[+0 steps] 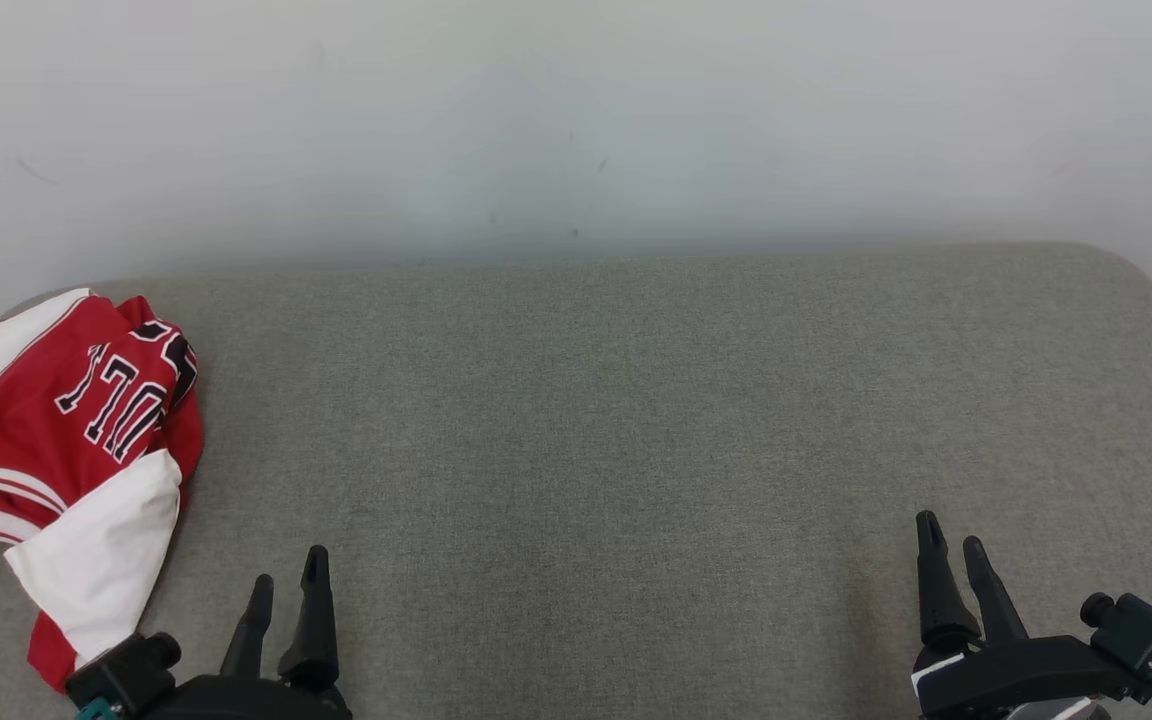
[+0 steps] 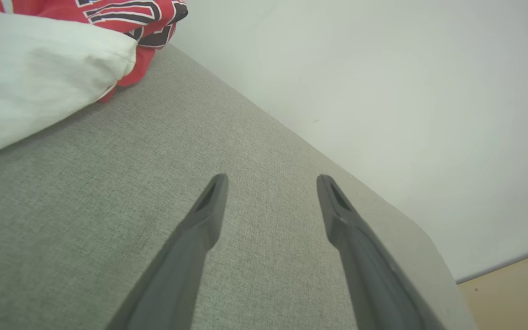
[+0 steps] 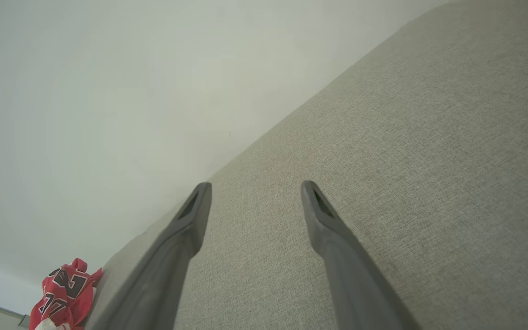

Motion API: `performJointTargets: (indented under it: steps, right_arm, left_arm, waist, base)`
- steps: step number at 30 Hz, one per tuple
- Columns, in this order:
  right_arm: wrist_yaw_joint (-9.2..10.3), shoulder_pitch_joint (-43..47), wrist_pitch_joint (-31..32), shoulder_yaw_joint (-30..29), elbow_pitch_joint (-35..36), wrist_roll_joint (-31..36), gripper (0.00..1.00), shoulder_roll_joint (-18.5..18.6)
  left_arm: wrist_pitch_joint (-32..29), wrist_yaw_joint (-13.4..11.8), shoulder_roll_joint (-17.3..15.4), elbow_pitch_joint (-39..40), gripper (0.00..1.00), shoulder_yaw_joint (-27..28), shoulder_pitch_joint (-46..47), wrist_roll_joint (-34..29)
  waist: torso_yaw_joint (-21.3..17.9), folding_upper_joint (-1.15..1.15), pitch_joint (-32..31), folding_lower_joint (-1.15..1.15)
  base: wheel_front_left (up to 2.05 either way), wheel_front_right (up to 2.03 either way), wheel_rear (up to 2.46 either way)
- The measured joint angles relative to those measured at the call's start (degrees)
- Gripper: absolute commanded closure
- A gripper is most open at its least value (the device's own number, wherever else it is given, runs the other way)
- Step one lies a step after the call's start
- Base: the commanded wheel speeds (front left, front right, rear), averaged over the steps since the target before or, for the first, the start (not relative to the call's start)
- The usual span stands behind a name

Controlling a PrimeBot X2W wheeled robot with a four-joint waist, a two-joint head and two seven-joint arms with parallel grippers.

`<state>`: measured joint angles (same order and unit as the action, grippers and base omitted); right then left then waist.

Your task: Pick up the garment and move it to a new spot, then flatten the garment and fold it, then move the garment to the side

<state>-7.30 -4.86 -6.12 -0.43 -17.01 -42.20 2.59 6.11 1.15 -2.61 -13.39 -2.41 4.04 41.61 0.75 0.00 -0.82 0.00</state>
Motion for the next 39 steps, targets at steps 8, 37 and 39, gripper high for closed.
performJointTargets:
  steps: [8,37,39]
  right_arm:
    - [0.0,-0.63,-1.51,0.7,-0.92,5.93,0.0,0.02]
    - [-0.08,-1.1,-5.35,2.65,-2.38,21.01,0.0,0.09]
    - [-0.08,-1.12,-5.57,2.8,-2.53,21.86,0.0,0.09]
  left_arm:
    - [1.49,-0.65,-0.02,0.98,0.0,-0.73,-0.15,-7.89]
    - [5.28,-1.57,-0.07,1.12,0.0,-2.47,-0.46,-21.69]
    - [5.56,-1.13,-0.07,1.13,0.0,-2.56,-0.46,-21.34]
  waist:
    - [0.1,0.0,-0.07,0.0]
    - [0.45,0.0,-0.38,0.0]
    - [0.5,0.0,-0.39,0.0]
  base:
    - [0.0,0.0,0.0]
    - [0.0,0.0,0.0]
    - [0.0,0.0,0.0]
